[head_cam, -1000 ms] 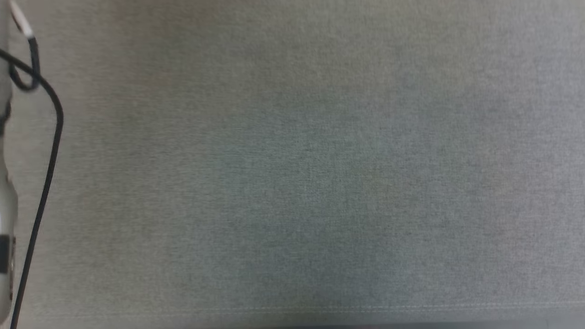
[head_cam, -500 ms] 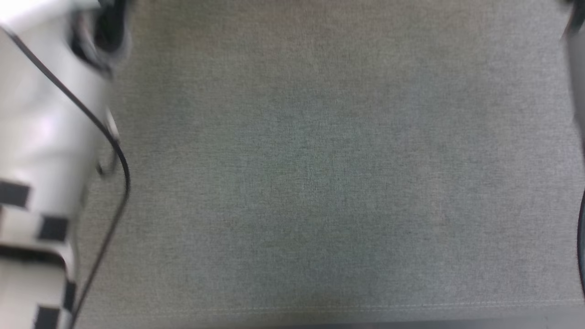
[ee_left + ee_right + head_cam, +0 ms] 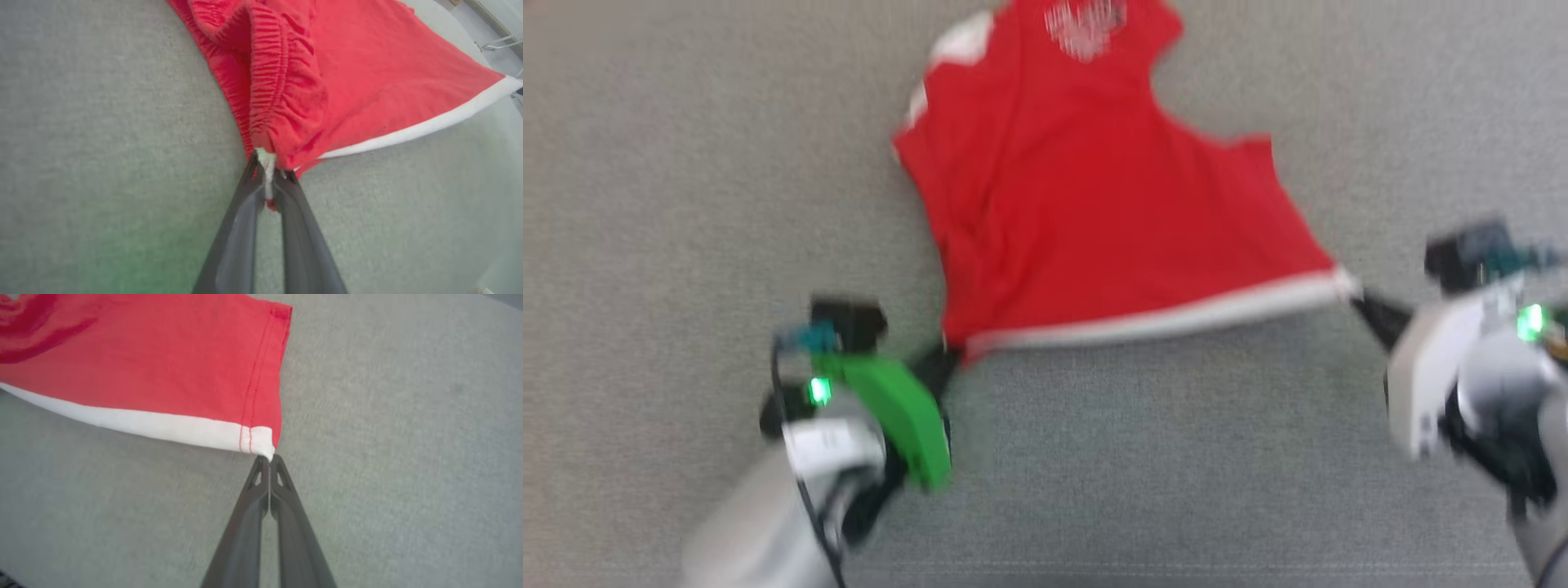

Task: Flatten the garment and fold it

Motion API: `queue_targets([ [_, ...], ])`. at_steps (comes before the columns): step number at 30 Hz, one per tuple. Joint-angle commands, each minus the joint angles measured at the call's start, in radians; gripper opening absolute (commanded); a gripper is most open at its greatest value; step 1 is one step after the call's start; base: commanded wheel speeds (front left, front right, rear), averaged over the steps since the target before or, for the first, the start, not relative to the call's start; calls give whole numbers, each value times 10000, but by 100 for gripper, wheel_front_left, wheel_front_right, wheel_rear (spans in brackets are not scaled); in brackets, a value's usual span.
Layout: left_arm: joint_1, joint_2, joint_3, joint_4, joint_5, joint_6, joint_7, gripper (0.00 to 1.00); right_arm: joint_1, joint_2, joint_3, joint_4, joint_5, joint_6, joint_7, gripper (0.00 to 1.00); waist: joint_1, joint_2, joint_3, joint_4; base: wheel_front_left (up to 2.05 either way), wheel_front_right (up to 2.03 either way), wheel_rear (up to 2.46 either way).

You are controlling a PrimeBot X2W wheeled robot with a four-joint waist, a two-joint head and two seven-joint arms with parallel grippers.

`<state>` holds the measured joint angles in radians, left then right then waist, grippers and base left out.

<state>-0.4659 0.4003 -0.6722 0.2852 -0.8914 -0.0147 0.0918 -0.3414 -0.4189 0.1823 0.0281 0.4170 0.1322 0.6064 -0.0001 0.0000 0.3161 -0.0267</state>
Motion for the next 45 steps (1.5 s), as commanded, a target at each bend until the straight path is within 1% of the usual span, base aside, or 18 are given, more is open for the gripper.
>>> queue_targets([
  [1, 606, 195, -140, -310, -46, 200, 96, 0, 781, 166, -294, -458, -22, -15, 372, 0, 1, 0, -890, 88, 0, 0, 0],
  [2, 957, 272, -220, -515, -48, 346, 141, 0, 1267, 265, -478, -755, -54, -15, 597, 0, 1, 0, -971, 78, 0, 0, 0],
  [6, 2452, 646, -365, -1575, -83, 1204, 200, 0, 3242, 778, -1195, -1912, -327, -15, 1585, 0, 1, 0, -1273, 32, 0, 0, 0],
  [10, 3674, 950, -271, -2748, -245, 1950, 83, 0, 4713, 1338, -1860, -2908, -531, -15, 2383, 0, 1, 0, -1441, 104, 0, 0, 0],
  [12, 4155, 1096, -305, -3300, -259, 2216, 76, 0, 5266, 1576, -2207, -3361, -664, -15, 2709, 0, 1, 0, -1507, 172, 0, 0, 0],
  [15, 4470, 1214, -398, -3988, -64, 2454, -30, 0, 5662, 1933, -2676, -4012, -846, -15, 2671, 0, 1, 0, -1559, 341, 0, 0, 0],
  [18, 4292, 886, -475, -4460, 16, 2378, -243, 0, 5582, 2091, -2792, -4447, -1004, -15, 2324, 0, 1, 0, -1575, 574, 0, 0, 0],
  [23, 3400, 358, -487, -4363, 212, 2231, -340, 0, 4476, 1793, -2531, -4404, -1348, -15, 1692, 0, 1, 0, -1589, 909, 0, 0, 0],
  [29, 2283, -223, -300, -3721, 237, 2140, -364, 0, 2348, 1249, -1820, -3370, -1487, -15, 1232, 0, 1, 0, -1341, 1383, 0, 0, 0],
  [34, 1370, -814, -147, -2886, 186, 2103, -410, 0, 257, 807, -1432, -1899, -1613, -15, 761, 0, 1, 0, -833, 1911, 0, 0, 0],
  [40, 412, -1581, 2, -1823, 164, 2109, -638, 0, -1993, 528, -938, 186, -1708, -15, 104, 0, 1, 0, -105, 2479, 0, 0, 0],
  [45, -181, -2109, 157, -1023, 218, 2324, -899, 0, -3638, 341, -383, 1829, -1752, -15, -225, 0, 1, 0, 604, 2861, 0, 0, 0],
])
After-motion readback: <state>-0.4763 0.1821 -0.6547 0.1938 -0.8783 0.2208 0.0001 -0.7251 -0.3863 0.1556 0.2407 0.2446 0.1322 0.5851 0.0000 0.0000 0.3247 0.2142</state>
